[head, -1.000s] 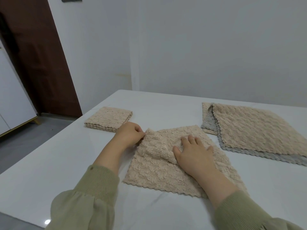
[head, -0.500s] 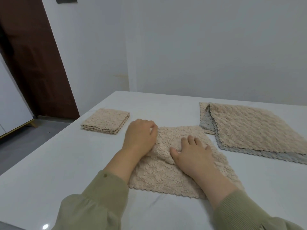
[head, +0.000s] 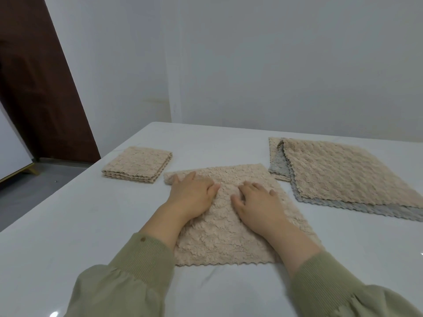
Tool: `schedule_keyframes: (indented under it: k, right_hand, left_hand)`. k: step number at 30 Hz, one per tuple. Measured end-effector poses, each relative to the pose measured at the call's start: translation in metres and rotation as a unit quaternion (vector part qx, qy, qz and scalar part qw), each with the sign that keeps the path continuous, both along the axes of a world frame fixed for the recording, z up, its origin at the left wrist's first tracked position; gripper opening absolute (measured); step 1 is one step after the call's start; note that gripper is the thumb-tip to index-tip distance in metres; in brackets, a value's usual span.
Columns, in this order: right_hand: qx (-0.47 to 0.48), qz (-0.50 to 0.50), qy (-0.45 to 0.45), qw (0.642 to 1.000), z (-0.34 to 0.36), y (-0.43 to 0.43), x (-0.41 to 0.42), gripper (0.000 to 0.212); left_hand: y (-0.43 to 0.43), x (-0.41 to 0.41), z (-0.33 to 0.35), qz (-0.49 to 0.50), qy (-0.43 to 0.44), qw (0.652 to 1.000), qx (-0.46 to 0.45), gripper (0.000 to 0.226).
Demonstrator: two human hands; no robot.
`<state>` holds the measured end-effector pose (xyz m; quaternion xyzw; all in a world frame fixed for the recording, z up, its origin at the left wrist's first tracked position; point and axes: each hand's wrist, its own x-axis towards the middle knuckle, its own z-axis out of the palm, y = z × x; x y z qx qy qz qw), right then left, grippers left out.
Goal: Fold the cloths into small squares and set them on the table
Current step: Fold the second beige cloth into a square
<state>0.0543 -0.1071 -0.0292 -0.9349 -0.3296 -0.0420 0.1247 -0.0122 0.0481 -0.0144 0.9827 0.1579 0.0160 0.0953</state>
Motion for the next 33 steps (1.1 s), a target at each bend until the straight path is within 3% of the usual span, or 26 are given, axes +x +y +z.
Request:
schedule_keyframes:
  k: [5, 8, 11, 14, 17, 21, 23, 26, 30, 33]
  right_hand:
    - [-0.021, -0.012, 0.02, 1.0, -0.002, 0.009, 0.011, 0.059]
    - [0.013, -0.013, 0.006, 1.0, 0.002, 0.005, 0.005, 0.057]
    - [0.045, 0.008, -0.036, 0.998, 0.008, -0.003, -0.003, 0.056]
    - [-0.01, 0.042, -0.005, 0.999, 0.005, -0.013, -0.017, 0.062]
    - [-0.096, 0.069, 0.049, 0.992, 0.0, -0.026, -0.028, 0.07]
    - [-0.094, 0.067, 0.052, 0.992, 0.0, -0.039, -0.034, 0.072]
    - [-0.096, 0.046, 0.064, 0.992, 0.002, -0.042, -0.035, 0.073]
    - [-0.111, 0.033, 0.061, 0.991, 0.007, -0.041, -0.035, 0.071]
    - [0.037, 0.009, -0.015, 0.999, 0.021, -0.033, -0.019, 0.049]
    - [0.018, -0.014, -0.044, 0.999, 0.028, -0.024, 0.007, 0.048]
  left_hand:
    - [-0.004, 0.003, -0.003, 0.015, -0.024, 0.998, 0.06, 0.045]
    - [-0.006, -0.006, 0.005, 0.015, -0.055, 0.997, 0.061, 0.038]
    - [-0.01, -0.017, 0.0, -0.018, -0.01, 0.999, 0.047, 0.053]
    - [-0.012, -0.029, -0.012, -0.031, 0.055, 0.998, 0.017, 0.063]
    - [-0.009, -0.043, -0.017, -0.035, 0.066, 0.997, 0.01, 0.065]
    - [-0.008, -0.063, -0.02, -0.05, 0.056, 0.997, 0.027, 0.067]
    - [-0.006, -0.069, -0.02, -0.051, 0.023, 0.998, 0.01, 0.064]
    - [0.003, -0.063, -0.018, -0.032, -0.101, 0.993, -0.055, 0.054]
    - [0.012, -0.046, -0.011, 0.004, -0.276, 0.952, -0.134, 0.032]
    - [0.026, -0.032, -0.012, 0.007, -0.32, 0.938, -0.129, 0.025]
